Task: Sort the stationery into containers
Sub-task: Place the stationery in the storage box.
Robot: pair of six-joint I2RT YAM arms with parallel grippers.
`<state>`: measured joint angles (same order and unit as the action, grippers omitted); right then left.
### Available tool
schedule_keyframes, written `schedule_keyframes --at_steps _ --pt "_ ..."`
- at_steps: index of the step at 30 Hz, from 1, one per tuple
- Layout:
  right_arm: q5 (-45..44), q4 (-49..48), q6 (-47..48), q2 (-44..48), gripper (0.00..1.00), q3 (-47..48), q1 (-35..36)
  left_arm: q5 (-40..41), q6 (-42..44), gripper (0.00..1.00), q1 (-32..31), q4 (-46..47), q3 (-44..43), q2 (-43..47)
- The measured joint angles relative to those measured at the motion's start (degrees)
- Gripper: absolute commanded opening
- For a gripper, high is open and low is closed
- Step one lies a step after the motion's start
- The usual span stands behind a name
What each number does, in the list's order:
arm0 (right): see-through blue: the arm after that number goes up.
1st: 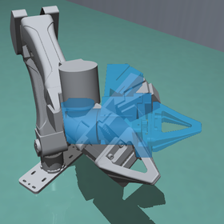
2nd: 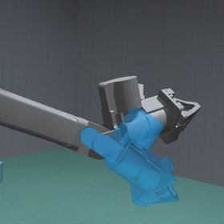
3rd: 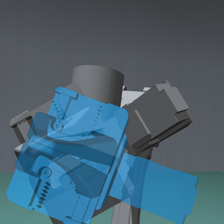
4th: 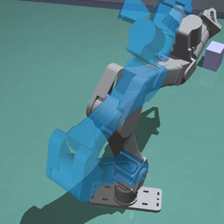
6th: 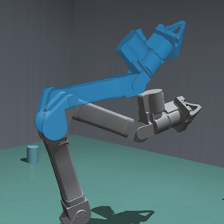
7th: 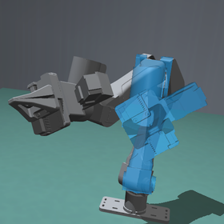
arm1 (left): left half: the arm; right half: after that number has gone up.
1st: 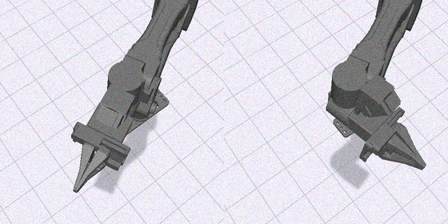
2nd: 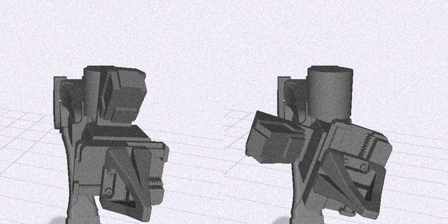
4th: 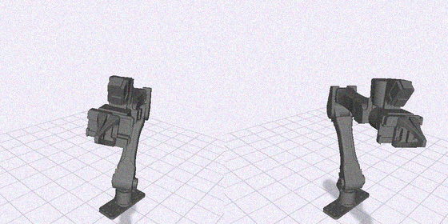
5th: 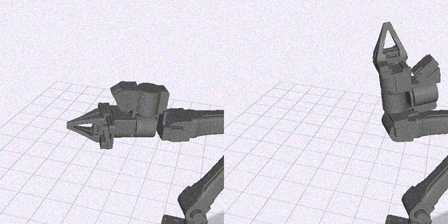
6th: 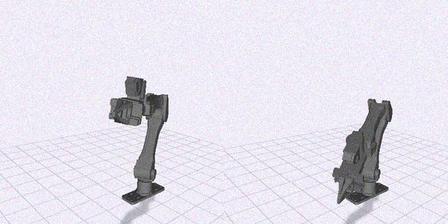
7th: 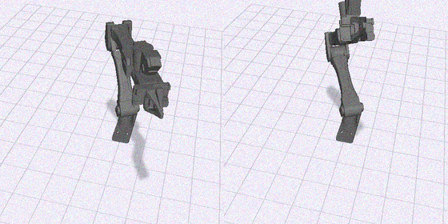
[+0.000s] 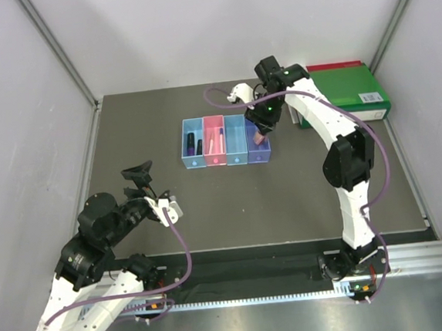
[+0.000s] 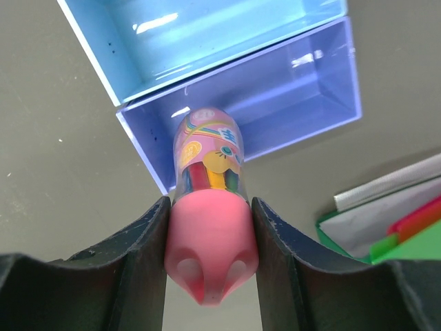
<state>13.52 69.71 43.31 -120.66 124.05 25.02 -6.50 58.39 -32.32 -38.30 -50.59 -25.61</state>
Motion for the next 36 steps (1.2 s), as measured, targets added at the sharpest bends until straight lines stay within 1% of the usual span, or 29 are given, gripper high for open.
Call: schedule_keyframes --at_steps 8,9,10,11,19,23,24,25,29,30,33,35,36 --pt "1.2 -0.9 0.0 -2.2 0.01 -1.8 0.1 0.2 0.0 0.99 0.0 -0.2 0.0 0.0" --pt "1.4 -1.0 0.0 -2.3 0.05 -1.8 0.1 0.2 0.0 0.99 0.0 -0.3 0.0 0.0" --pt "1.6 -1.2 0.0 -2.4 0.23 -1.8 0.1 0.2 0.0 0.99 0.0 -0.3 0.0 0.0" --pt "1.7 -1.4 0.0 -2.4 0.32 -1.8 0.3 0.2 0.0 0.99 0.0 -0.4 0.0 0.0" --pt "2.3 -2.5 0.0 -3.1 0.50 -3.0 0.5 0.2 0.0 0.99 0.0 -0.4 0.0 0.0" --pt "2.6 -2.9 0.0 -3.5 0.52 -3.3 0.7 0.2 0.0 0.99 0.0 -0.4 0.0 0.0" --pt "2.7 -2.9 0.0 -3.5 0.54 -3.3 0.7 0.2 0.0 0.99 0.0 -0.4 0.0 -0.1" --pt "2.8 -2.9 0.0 -3.5 0.59 -3.3 0.7 0.2 0.0 0.99 0.0 -0.4 0.0 0.0" --pt "2.9 -3.3 -0.1 -3.5 0.68 -3.5 0.8 0.2 0.0 0.99 0.0 -0.4 0.0 0.0" --pt "2.9 -3.5 -0.1 -3.5 0.74 -3.7 0.8 0.2 0.0 0.99 0.0 -0.4 0.0 0.0" --pt "2.8 -4.0 -0.4 -3.5 0.80 -3.8 0.8 0.2 0.0 0.99 0.0 -0.4 0.0 0.0" --pt "2.8 -4.6 -0.8 -3.5 0.82 -3.8 0.8 0.2 0.0 0.99 0.0 -0.3 0.1 0.0" --pt "2.8 -5.0 -1.0 -3.5 0.84 -3.9 0.8 0.2 0.0 0.99 0.0 -0.3 0.4 0.0"
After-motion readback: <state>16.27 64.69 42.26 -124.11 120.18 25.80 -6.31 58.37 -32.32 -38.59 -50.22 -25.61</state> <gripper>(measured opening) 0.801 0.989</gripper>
